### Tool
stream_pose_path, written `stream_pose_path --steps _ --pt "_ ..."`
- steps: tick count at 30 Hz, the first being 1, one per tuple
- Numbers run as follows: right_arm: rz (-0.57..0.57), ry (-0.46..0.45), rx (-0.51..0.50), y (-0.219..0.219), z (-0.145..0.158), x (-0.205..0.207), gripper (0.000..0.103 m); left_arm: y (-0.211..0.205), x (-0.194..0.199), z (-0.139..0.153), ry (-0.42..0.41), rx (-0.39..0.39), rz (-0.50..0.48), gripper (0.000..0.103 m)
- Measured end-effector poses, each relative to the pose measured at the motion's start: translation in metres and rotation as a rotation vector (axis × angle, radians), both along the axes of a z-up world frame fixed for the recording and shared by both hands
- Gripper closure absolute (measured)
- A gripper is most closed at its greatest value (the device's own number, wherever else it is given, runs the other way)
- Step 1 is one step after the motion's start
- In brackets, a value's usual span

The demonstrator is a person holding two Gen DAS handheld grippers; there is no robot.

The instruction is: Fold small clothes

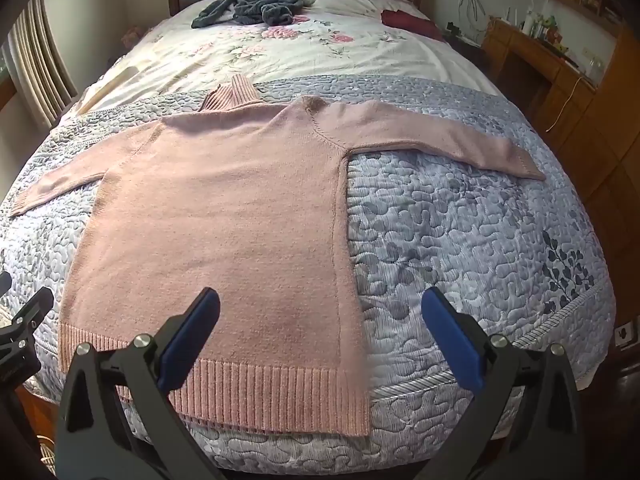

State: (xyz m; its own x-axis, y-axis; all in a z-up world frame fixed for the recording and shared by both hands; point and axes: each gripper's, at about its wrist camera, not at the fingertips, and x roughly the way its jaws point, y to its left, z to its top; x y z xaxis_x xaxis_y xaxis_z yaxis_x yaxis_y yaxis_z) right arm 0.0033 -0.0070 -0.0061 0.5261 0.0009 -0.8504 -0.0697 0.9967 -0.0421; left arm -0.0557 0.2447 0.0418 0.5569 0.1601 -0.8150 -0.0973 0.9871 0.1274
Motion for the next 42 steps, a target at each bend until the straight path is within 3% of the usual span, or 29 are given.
stream_pose_path --steps 42 --pt "0.007 -0.003 0.012 0.0047 0.0008 0.0022 0.003 0.0027 0.0008 -0.0004 -0.008 0.002 0.008 0.004"
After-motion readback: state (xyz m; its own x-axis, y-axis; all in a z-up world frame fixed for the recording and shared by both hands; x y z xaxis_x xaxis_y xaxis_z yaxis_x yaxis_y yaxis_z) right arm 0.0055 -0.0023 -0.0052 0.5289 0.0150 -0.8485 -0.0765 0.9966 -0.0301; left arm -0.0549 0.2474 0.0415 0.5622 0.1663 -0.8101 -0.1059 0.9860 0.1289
